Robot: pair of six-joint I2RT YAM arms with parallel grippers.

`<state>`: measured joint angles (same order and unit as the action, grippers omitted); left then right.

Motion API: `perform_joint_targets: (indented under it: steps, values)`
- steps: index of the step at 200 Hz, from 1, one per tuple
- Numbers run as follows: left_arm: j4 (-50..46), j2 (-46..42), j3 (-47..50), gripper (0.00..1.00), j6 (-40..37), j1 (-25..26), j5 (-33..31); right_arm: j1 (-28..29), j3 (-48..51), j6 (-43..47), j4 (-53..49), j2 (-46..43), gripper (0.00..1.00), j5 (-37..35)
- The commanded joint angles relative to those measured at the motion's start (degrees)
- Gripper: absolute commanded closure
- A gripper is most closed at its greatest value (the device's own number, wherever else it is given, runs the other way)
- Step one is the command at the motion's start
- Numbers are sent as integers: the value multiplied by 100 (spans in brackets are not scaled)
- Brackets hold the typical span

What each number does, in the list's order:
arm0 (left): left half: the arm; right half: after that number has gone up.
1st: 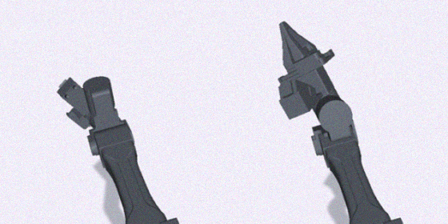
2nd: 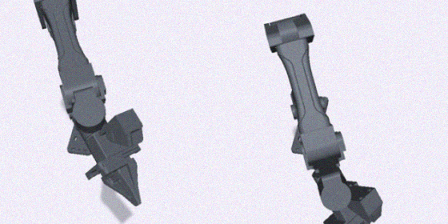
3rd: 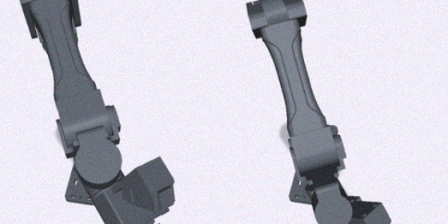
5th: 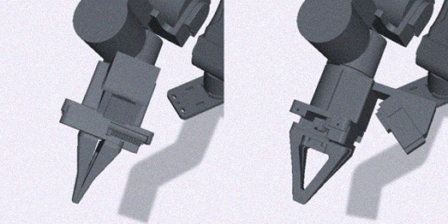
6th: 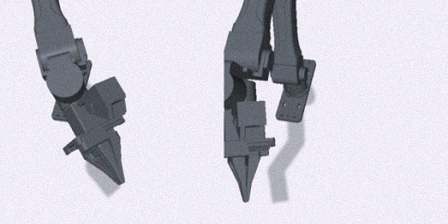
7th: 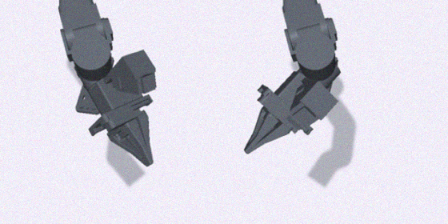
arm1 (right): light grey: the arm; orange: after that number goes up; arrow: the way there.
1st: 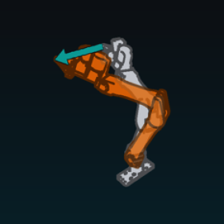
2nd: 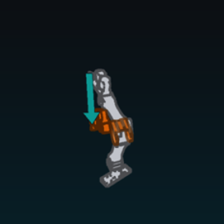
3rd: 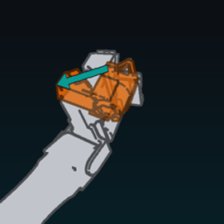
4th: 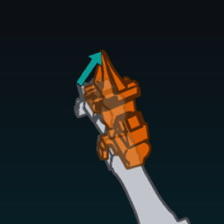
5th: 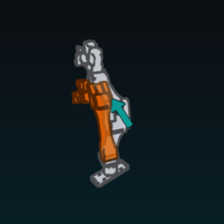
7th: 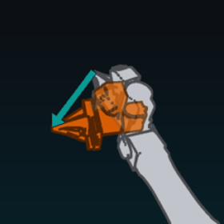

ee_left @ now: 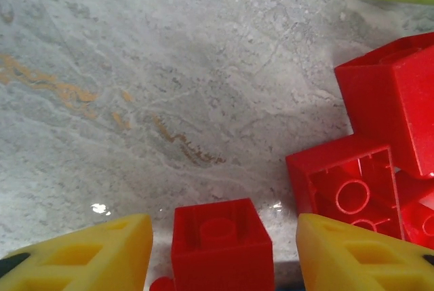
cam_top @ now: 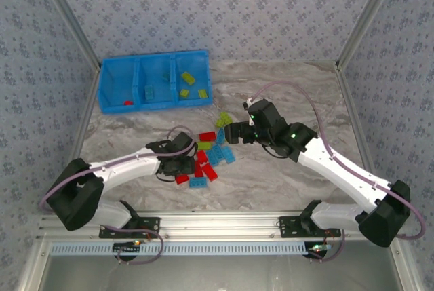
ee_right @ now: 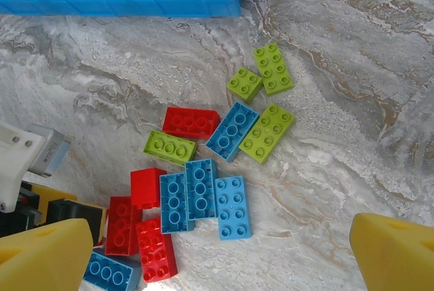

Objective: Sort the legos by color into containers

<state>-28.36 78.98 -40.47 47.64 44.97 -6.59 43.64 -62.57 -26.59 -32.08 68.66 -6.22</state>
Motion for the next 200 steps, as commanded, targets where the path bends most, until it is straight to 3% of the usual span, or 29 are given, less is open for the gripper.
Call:
perform_joint_targets:
  steps: [1,70,108,133,157,200]
  values:
    - [276,91,98,43,-19,-50,157,43,14,-96,-176,-112,0,-88]
    - [156,-163,193,64,85,-128,30,79,-54,-135,-194,-146,0,48]
    - [-114,-914,-317,66,-311,-392,-777,173,-26,118,151,-235,0,825]
    - [-264,-1019,-987,67,-820,-1126,-1324,383,-164,319,163,-56,0,1249]
    - [21,-918,-1502,68,-1071,-2194,-1535,680,-341,475,-24,167,0,1155]
    - [963,-107,-2488,69,-960,-3972,-937,795,-450,430,-205,213,0,715]
